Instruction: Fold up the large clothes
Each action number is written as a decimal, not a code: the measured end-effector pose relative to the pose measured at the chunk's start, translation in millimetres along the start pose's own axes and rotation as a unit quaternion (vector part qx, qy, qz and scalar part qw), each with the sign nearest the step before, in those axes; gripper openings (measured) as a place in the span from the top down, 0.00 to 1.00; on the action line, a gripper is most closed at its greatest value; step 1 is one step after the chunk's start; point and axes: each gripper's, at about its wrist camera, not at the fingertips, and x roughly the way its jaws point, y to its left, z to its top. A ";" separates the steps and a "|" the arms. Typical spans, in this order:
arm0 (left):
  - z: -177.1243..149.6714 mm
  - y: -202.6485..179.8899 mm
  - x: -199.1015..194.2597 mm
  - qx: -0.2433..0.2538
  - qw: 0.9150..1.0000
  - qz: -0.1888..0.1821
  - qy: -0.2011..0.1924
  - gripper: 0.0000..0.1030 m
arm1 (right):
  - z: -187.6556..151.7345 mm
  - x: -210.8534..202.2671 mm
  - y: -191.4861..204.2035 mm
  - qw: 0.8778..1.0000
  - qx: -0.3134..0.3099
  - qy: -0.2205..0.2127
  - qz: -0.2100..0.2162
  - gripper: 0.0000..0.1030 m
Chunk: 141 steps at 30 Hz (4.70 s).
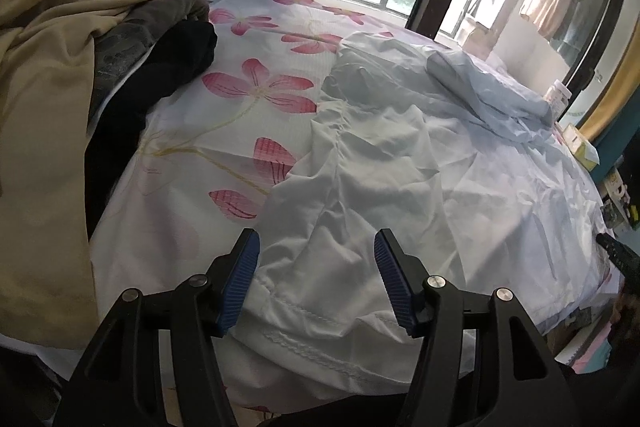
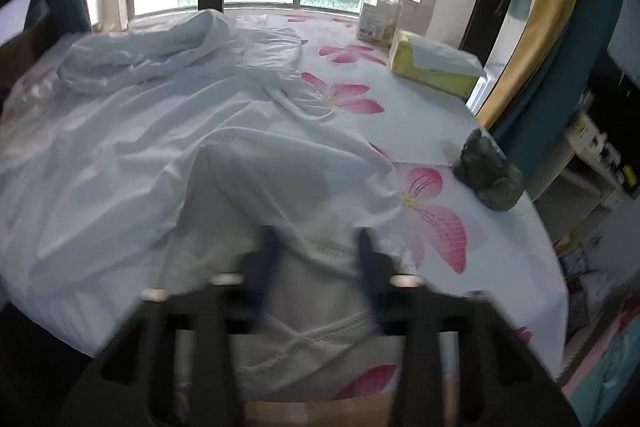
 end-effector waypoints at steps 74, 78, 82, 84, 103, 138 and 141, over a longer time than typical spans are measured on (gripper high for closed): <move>37.6 -9.8 -51.2 0.059 0.997 -0.015 -0.049 0.96 | 24.8 -42.5 -36.7 0.994 0.103 -0.035 0.015 0.95; 53.4 -6.5 -58.7 0.054 0.996 -0.018 -0.065 0.96 | 36.2 -46.7 -41.8 0.993 0.108 -0.046 0.013 0.95; 71.0 -1.9 -61.0 0.038 0.996 -0.033 -0.075 0.96 | 49.2 -48.9 -43.9 0.992 0.109 -0.057 0.012 0.95; 81.3 0.5 -61.1 0.028 0.995 -0.046 -0.081 0.96 | 58.3 -48.2 -45.9 0.992 0.111 -0.063 0.013 0.95; 173.0 18.6 -10.8 -0.020 0.993 -0.076 -0.090 0.96 | 145.5 -5.7 -57.2 0.992 0.107 -0.066 0.013 0.96; 277.3 26.6 167.9 -0.062 0.997 -0.049 -0.012 0.58 | 239.8 146.8 -35.0 0.997 0.066 0.028 0.004 0.85; 280.1 25.7 143.6 -0.068 0.995 -0.061 -0.041 0.46 | 244.3 133.1 -33.1 0.998 0.065 0.009 0.000 0.55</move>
